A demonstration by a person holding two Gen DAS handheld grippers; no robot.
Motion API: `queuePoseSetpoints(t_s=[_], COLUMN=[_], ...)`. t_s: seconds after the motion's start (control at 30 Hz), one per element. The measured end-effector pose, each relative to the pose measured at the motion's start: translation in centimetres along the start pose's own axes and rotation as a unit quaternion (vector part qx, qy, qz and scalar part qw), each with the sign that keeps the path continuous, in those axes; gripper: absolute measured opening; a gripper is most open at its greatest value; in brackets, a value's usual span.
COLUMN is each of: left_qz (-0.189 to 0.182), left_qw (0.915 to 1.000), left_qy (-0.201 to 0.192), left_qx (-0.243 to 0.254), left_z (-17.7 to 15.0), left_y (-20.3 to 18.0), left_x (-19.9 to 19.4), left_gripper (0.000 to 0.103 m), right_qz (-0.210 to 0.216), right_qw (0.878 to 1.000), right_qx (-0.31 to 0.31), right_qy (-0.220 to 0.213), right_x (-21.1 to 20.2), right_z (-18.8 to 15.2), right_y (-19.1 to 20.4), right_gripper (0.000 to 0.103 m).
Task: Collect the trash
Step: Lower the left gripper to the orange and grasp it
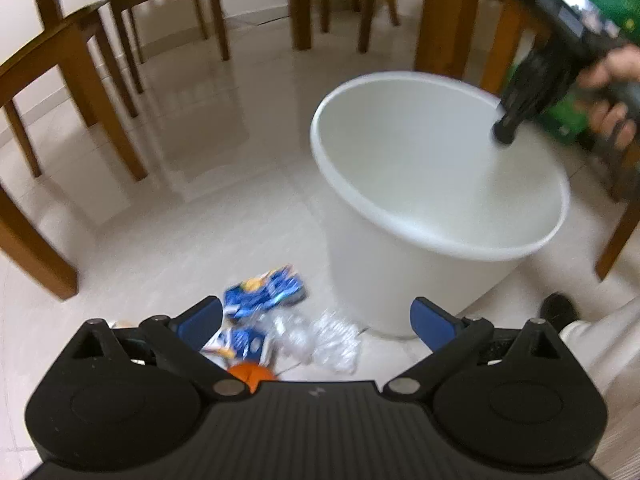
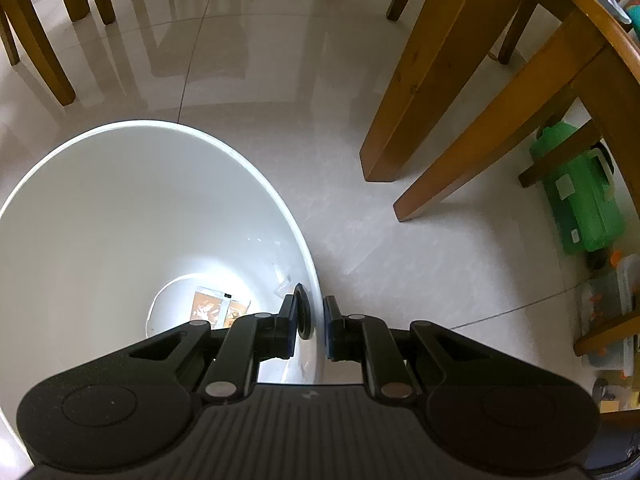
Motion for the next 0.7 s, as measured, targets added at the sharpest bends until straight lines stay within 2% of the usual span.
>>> queuePoseSetpoints(t_s=[0.27, 0.53, 0.7], left_qz=[0.045, 0.064, 0.087], left_qw=[0.9978, 0.9944, 0.9898], left_qy=[0.035, 0.068, 0.09], left_qx=[-0.033, -0.048, -0.067], left_z=[-6.3, -9.2, -10.1], left_y=[0.5, 3.9, 6.7], left_x=[4.7, 10.1, 13.2], left_gripper=[0.099, 0.099, 0.094], right_qz=[-0.011, -0.018, -0.019], right_qw=[1.0, 0.999, 0.999], right_qx=[-0.013, -0.027, -0.03], right_qy=[-0.004, -0.007, -0.008], right_x=[0.0, -0.1, -0.1], right_z=[-0.1, -0.2, -0.2], right_y=[0.5, 0.7, 0.9], right_gripper=[0.016, 0.016, 0.017])
Point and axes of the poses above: each gripper's, at about its wrist camera, not at the fingertips, and x roughly the way its jaws point, y to its left, z to its top, the point moved 9 cm from there along x, roughly the way its jaws point, and after that the axes turned 2 degrees about -z, right-handed, at the moved point
